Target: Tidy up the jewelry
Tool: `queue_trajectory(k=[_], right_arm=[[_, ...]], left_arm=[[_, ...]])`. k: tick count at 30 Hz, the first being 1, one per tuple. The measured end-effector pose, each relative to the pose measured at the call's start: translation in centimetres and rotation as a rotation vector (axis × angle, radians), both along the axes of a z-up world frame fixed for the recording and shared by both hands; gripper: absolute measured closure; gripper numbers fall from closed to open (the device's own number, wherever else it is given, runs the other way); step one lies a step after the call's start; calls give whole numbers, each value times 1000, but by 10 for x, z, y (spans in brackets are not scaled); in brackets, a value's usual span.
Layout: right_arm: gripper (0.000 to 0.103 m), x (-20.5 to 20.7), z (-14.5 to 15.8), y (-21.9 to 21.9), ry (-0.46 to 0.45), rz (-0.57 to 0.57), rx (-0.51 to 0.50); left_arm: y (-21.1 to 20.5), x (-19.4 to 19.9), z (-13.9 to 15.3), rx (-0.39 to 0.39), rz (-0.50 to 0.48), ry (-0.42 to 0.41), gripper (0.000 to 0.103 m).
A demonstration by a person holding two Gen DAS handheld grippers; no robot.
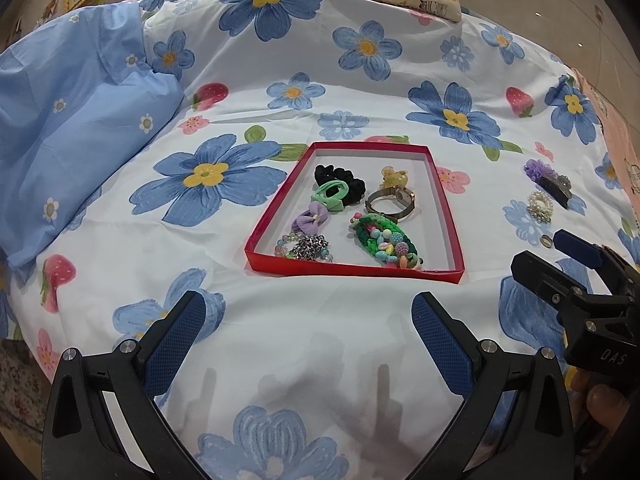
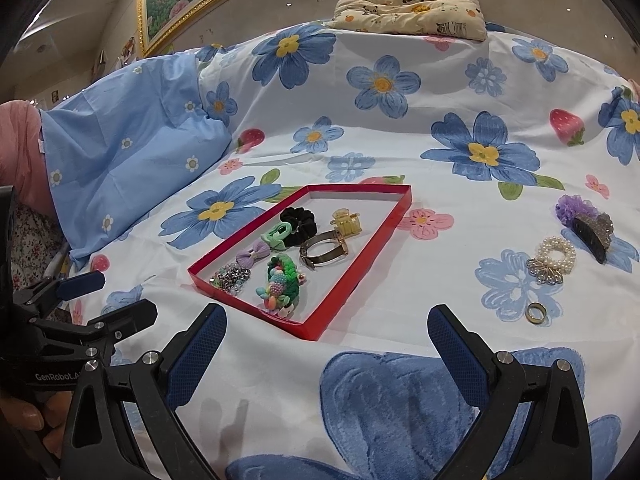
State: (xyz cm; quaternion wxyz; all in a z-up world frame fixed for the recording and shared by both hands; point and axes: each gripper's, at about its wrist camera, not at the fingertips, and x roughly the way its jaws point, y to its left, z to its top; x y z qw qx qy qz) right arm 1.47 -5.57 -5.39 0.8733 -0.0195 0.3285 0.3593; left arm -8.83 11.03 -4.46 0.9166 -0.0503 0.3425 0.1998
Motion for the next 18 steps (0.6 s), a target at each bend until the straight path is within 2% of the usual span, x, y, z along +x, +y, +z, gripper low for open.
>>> queue_trajectory(k=[18], right_arm=[[1,12,0,-5,11,-24,-10]], left_arm=[[5,7,0,-9,-16,8,0]])
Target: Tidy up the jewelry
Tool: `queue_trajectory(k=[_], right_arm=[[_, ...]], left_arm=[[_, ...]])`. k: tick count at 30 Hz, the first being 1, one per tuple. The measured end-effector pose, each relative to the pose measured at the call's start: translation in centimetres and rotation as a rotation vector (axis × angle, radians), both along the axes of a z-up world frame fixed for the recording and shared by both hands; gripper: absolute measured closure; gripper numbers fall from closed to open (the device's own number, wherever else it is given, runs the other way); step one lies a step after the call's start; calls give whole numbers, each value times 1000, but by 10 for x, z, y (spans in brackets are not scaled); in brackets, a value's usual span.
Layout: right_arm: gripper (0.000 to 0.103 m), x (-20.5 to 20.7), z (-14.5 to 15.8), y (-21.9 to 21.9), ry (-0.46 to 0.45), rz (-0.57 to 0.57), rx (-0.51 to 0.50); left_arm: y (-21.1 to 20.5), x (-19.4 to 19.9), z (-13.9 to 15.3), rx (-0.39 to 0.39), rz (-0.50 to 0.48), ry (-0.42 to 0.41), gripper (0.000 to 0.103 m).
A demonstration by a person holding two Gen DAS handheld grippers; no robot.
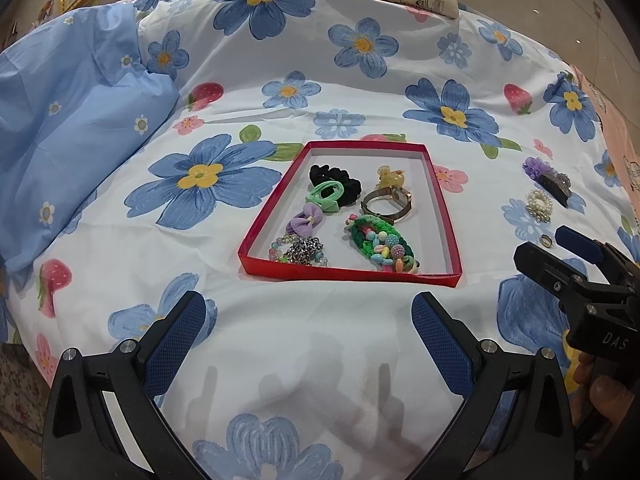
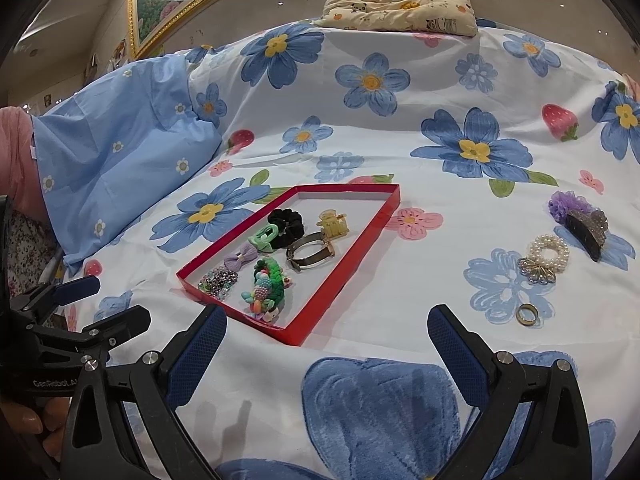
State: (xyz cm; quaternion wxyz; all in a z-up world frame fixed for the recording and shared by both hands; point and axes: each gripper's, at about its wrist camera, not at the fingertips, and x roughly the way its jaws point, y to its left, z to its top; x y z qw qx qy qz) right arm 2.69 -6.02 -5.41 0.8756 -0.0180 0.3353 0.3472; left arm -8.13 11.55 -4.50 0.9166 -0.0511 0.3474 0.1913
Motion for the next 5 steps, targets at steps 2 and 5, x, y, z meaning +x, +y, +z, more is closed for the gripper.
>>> queue_trajectory(k=[2,5], right_arm=[[1,4,0,-1,5,-9,-2],[1,7,1,-1,14,-16,4]], left_arm=[[0,2,0,2,-2,0,0],[2,6,1,7,-8,0,0]])
